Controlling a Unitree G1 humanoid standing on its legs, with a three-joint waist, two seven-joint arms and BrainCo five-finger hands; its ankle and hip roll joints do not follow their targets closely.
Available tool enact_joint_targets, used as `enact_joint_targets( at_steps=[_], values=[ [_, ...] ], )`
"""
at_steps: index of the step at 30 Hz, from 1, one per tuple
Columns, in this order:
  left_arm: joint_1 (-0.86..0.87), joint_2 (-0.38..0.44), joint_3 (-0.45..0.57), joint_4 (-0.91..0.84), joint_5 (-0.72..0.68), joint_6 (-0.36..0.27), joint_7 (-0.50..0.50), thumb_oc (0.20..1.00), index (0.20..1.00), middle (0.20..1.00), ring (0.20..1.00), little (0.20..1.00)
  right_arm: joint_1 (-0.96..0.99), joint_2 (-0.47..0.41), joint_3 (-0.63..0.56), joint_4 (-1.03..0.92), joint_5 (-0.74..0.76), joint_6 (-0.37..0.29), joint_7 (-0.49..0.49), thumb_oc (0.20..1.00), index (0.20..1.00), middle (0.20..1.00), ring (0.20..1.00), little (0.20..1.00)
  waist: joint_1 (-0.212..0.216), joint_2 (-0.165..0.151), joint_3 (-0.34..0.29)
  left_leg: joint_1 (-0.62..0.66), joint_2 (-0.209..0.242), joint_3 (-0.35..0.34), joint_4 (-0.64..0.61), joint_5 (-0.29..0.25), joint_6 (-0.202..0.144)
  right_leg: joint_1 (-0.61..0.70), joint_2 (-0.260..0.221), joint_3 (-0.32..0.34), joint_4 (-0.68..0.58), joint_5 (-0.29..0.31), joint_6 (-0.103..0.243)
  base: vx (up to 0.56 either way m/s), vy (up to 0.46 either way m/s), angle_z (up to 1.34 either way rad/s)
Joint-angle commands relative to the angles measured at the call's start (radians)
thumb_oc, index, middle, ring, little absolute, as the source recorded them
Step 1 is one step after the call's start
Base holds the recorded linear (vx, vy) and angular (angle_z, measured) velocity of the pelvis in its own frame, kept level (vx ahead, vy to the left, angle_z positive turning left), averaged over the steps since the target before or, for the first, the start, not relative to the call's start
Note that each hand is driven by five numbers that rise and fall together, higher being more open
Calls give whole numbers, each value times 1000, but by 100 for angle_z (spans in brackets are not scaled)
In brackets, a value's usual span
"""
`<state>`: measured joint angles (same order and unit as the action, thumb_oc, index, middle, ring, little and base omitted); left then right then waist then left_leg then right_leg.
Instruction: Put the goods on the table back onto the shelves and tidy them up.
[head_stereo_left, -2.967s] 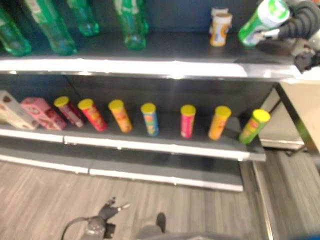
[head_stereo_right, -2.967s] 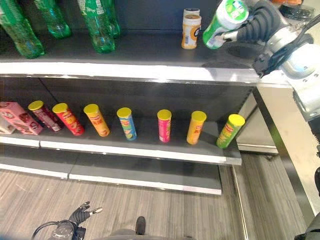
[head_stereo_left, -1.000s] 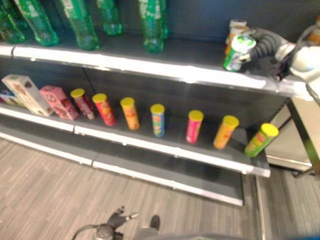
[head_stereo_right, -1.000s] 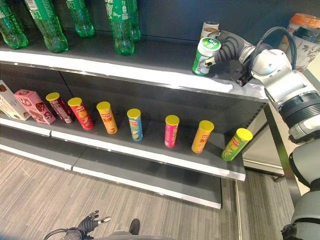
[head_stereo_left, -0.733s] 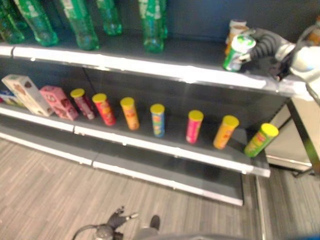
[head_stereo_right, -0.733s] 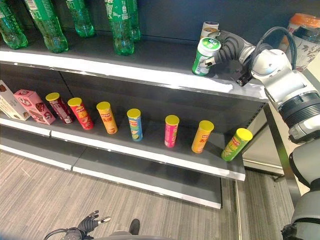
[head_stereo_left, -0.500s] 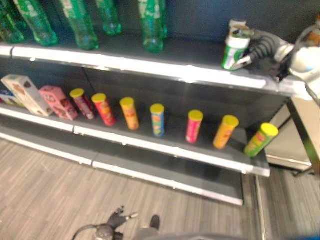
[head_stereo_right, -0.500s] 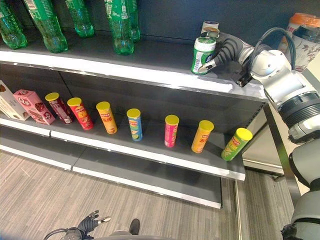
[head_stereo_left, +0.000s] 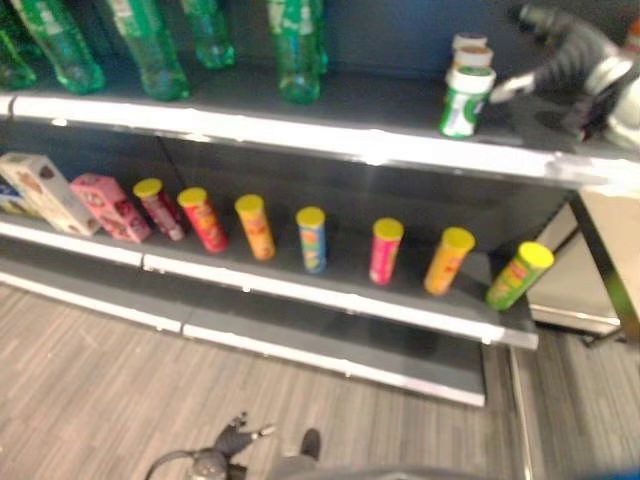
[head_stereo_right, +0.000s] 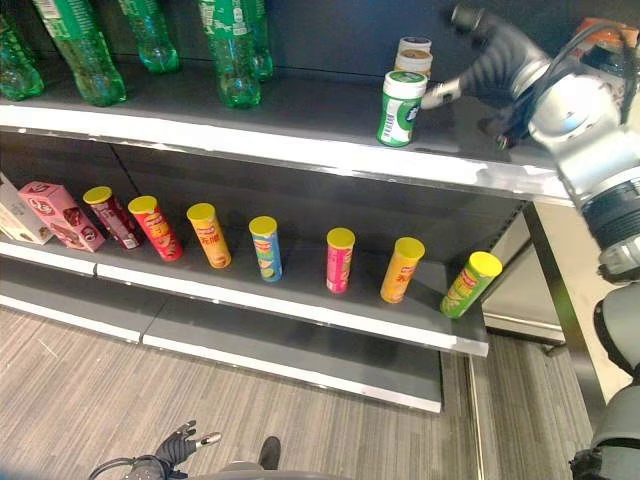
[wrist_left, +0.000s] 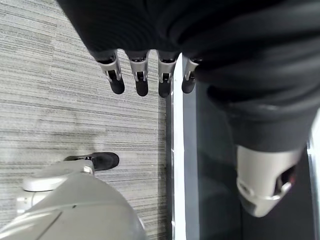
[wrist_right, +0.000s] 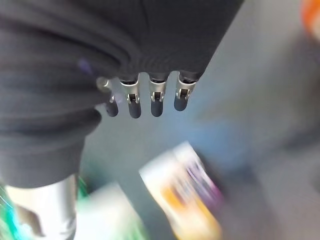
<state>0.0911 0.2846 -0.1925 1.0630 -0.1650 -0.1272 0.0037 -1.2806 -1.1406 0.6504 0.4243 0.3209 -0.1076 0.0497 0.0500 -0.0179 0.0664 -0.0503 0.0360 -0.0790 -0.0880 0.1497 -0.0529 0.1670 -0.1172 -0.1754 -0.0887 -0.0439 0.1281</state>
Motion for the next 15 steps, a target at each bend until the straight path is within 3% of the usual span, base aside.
enact_joint_targets(
  at_steps=[1, 4, 5, 8, 9, 10, 12, 13, 15],
  values=[
    [-31, 30, 26, 17, 46, -14, 32, 1000, 1000, 1000, 1000, 1000, 24, -71, -153, -239, -17, -123, -124, 1000, 1000, 1000, 1000, 1000, -14, -57, -1, 119, 9, 113, 1, -191, -42, -69, -44, 72, 20, 37, 33, 10, 20, -12],
    [-31, 25, 41, 22, 60, -10, 37, 1000, 1000, 1000, 1000, 1000, 203, -77, -312, -421, -31, -148, -119, 1000, 1000, 1000, 1000, 1000, -28, -54, -4, 125, 9, 124, 1, -196, -39, -70, -42, 81, 21, 36, 33, -7, 20, -10],
    [-31, 16, 52, 23, 70, -10, 42, 1000, 1000, 1000, 1000, 1000, 321, -66, -412, -561, -24, -164, -94, 1000, 1000, 1000, 1000, 1000, -39, -49, -5, 125, 8, 133, 1, -193, -36, -76, -42, 90, 22, 41, 32, -30, 22, -17],
    [-36, 6, 54, 22, 93, -10, 48, 1000, 1000, 1000, 1000, 1000, 545, 17, -544, -735, 45, -184, -16, 1000, 1000, 1000, 1000, 1000, -60, -42, -3, 134, 13, 154, 1, -197, -34, -83, -41, 108, 23, 43, 33, -14, 17, -32],
    [-35, 8, 52, 22, 93, -10, 48, 1000, 1000, 1000, 1000, 1000, 554, 17, -551, -739, 45, -183, -15, 1000, 1000, 1000, 1000, 1000, -57, -43, -3, 139, 14, 154, 1, -205, -35, -77, -40, 108, 21, 37, 33, 3, 10, -38],
    [-41, 0, 50, 18, 107, -10, 44, 1000, 1000, 1000, 1000, 1000, 656, 101, -561, -786, 114, -184, 48, 1000, 1000, 1000, 1000, 1000, -71, -35, 3, 144, 16, 168, 1, -207, -33, -86, -38, 124, 24, 40, 34, 4, 6, -38],
    [-39, -1, 47, 17, 118, -13, 42, 1000, 1000, 1000, 1000, 1000, 720, 147, -562, -817, 147, -173, 80, 1000, 1000, 1000, 1000, 1000, -76, -33, 5, 146, 18, 177, 1, -208, -32, -89, -38, 134, 26, 41, 34, -25, 24, -40],
    [-50, -8, 52, 9, 124, -12, 39, 1000, 1000, 1000, 1000, 1000, 817, 222, -516, -826, 205, -148, 149, 1000, 1000, 1000, 1000, 1000, -90, -25, 13, 151, 19, 193, 1, -209, -31, -98, -37, 152, 30, 44, 32, -35, 37, -36],
    [-57, -9, 66, -6, 130, -11, 35, 1000, 1000, 1000, 1000, 1000, 931, 262, -476, -840, 200, -116, 198, 1000, 1000, 1000, 1000, 1000, -103, -18, 22, 152, 21, 204, 1, -210, -31, -106, -36, 164, 33, 43, 32, -30, 22, -27]
  ],
)
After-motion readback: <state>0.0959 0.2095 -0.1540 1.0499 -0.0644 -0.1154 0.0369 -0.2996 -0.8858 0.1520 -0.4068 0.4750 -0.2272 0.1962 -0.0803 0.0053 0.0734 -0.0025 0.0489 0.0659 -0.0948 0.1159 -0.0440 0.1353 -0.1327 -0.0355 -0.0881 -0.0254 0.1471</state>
